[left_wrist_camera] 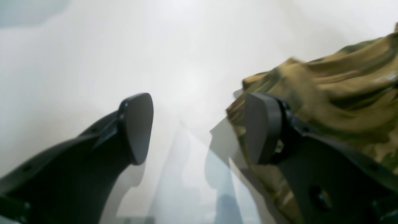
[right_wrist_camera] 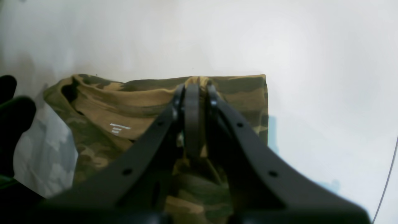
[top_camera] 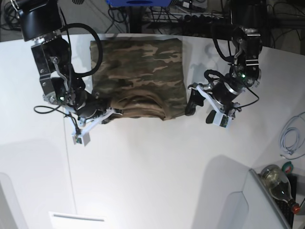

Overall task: Layout the t-shirt on the table in an organized manner, then fold the t-shirt properly
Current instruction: 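Lower the left gripper and grasp the collar edge beside the right gripper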

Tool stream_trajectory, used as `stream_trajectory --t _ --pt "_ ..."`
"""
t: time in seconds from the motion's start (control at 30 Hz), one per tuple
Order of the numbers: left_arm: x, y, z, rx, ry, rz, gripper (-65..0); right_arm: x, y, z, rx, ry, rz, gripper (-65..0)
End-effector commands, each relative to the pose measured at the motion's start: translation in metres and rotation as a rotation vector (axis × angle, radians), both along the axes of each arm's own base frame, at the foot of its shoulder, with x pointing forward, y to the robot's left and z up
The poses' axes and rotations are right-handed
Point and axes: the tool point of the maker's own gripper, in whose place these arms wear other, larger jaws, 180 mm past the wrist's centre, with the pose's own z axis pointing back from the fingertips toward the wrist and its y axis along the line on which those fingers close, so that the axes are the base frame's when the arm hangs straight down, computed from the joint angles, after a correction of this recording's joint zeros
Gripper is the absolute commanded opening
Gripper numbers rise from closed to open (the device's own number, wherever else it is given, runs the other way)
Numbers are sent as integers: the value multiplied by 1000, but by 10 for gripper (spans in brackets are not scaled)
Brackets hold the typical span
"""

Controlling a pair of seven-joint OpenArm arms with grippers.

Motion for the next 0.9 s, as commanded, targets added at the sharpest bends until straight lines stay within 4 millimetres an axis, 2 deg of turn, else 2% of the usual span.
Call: stream_trajectory --t 0.0,0.07,0.23,0.33,0.47,0.5,0.7,0.83,0.87 --pt "13 -2 15 -30 -54 1 -211 10 1 11 10 -42 -3 -650" --pt "15 -4 13 -34 -49 -1 -211 10 1 11 10 -42 -3 -650" --pt "14 -29 5 -35 -22 -80 -211 10 1 11 10 -42 -3 -650" --pt "12 -35 -2 -40 -3 -90 -211 10 1 11 10 -42 -3 -650" --pt "16 -40 1 -52 -11 -92 -227 10 0 11 8 -42 -3 -650" --pt "16 -41 2 -54 -12 -92 -252 10 0 11 7 -42 -3 -650" --pt "24 -42 6 -56 -26 -93 -510 10 -1 11 5 -43 -3 -650" --pt "22 -54 -5 -52 9 -131 -643 10 -1 11 5 -43 -3 -650" --pt "21 -55 -5 -52 11 -136 -650 10 -1 11 5 -43 -3 -650"
